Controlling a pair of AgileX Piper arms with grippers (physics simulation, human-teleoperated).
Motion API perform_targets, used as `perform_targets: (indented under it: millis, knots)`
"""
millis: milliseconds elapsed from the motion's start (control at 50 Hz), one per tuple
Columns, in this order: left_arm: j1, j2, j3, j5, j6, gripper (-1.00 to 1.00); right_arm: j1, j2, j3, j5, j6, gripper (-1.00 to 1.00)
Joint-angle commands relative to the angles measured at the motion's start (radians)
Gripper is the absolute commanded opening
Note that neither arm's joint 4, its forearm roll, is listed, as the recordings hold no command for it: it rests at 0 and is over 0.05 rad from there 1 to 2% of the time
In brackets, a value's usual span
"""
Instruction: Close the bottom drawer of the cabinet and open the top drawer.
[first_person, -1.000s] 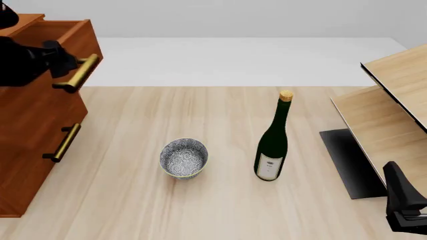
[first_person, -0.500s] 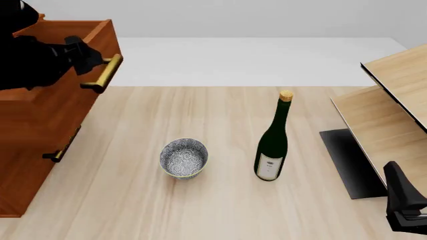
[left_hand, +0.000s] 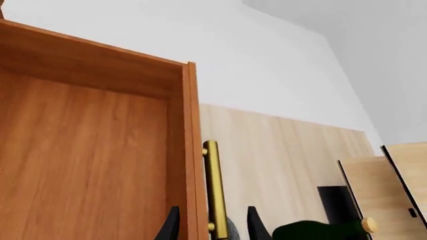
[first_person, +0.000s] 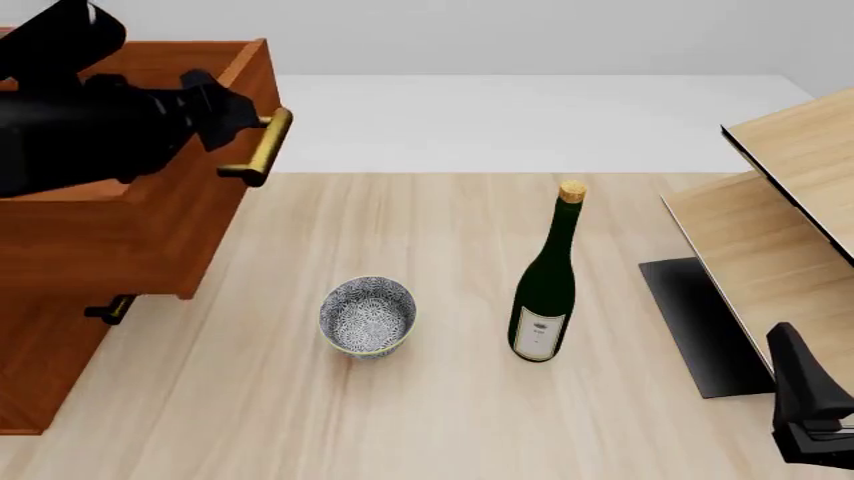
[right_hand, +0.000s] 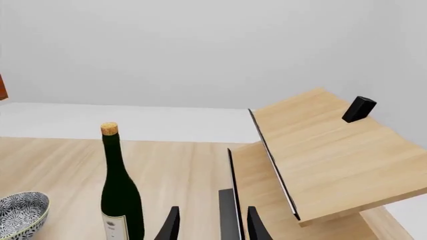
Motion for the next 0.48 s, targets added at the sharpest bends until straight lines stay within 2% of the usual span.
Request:
perform_targets:
  millis: [20,480]
  knots:
    - [-0.106,0.046,0.055,-0.072,0.005,1.00,0.001,0.000,0.000,0.000,-0.001,1.00]
    - [-0.203,0.087,0.020,-0.128,-0.020,1.00,-0.005,0.000,0.000,0.001,0.006,1.00]
